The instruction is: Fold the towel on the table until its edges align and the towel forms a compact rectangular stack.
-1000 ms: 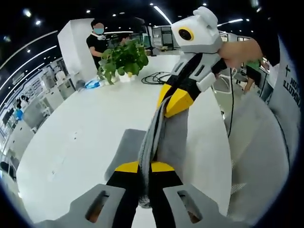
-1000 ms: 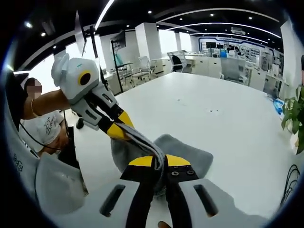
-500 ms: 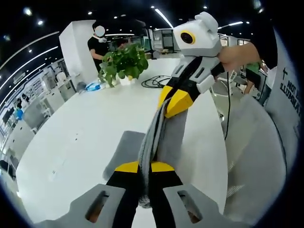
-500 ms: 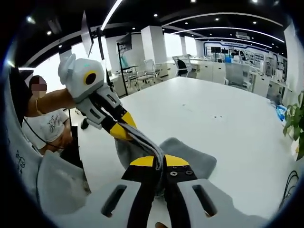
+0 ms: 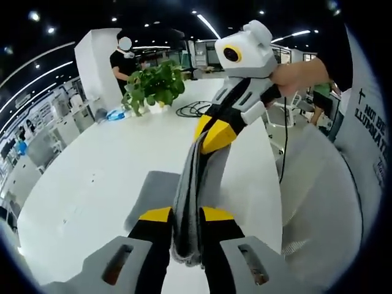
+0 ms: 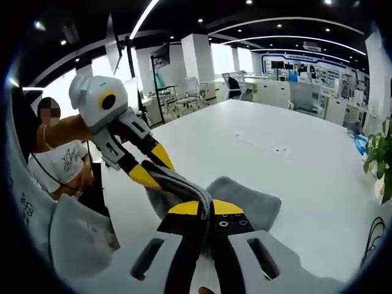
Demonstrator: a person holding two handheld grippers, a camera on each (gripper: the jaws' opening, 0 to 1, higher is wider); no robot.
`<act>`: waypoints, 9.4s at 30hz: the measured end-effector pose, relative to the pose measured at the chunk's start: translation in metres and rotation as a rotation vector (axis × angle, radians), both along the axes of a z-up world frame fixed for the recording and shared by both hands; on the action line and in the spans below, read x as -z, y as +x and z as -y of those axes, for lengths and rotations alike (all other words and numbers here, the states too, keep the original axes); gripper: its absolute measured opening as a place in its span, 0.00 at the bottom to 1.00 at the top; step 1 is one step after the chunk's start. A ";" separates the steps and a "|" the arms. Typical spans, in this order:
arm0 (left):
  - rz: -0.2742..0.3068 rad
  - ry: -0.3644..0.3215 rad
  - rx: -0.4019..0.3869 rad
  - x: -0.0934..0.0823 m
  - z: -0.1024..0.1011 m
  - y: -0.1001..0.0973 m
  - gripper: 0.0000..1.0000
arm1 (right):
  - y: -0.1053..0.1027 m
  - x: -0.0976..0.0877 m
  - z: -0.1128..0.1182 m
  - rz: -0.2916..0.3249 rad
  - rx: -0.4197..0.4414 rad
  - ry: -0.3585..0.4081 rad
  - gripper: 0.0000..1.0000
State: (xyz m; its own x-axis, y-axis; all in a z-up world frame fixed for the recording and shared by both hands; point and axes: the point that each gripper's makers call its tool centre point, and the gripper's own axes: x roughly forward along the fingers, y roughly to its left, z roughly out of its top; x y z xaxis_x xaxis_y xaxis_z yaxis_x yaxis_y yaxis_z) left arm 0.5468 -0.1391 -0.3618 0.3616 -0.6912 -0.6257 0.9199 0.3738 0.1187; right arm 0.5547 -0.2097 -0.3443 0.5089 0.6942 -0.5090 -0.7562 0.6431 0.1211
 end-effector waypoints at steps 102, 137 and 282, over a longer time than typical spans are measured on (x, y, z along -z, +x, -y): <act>-0.399 0.068 -0.018 0.120 0.014 0.126 0.08 | 0.140 0.100 0.013 -0.343 0.168 -0.006 0.03; -0.419 -0.124 -0.379 0.106 -0.042 0.147 0.34 | 0.170 0.093 0.020 -0.206 0.182 0.021 0.18; -0.162 -0.120 -0.351 0.136 -0.020 0.196 0.13 | 0.123 0.168 0.048 -0.326 0.085 -0.183 0.20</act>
State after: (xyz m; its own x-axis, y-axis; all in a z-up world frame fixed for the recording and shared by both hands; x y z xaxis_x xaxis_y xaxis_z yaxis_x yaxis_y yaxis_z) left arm 0.7423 -0.1187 -0.4978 0.4918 -0.6149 -0.6165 0.7374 0.6706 -0.0807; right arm 0.6775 -0.2580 -0.5119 0.3519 0.5391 -0.7653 -0.6399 0.7352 0.2237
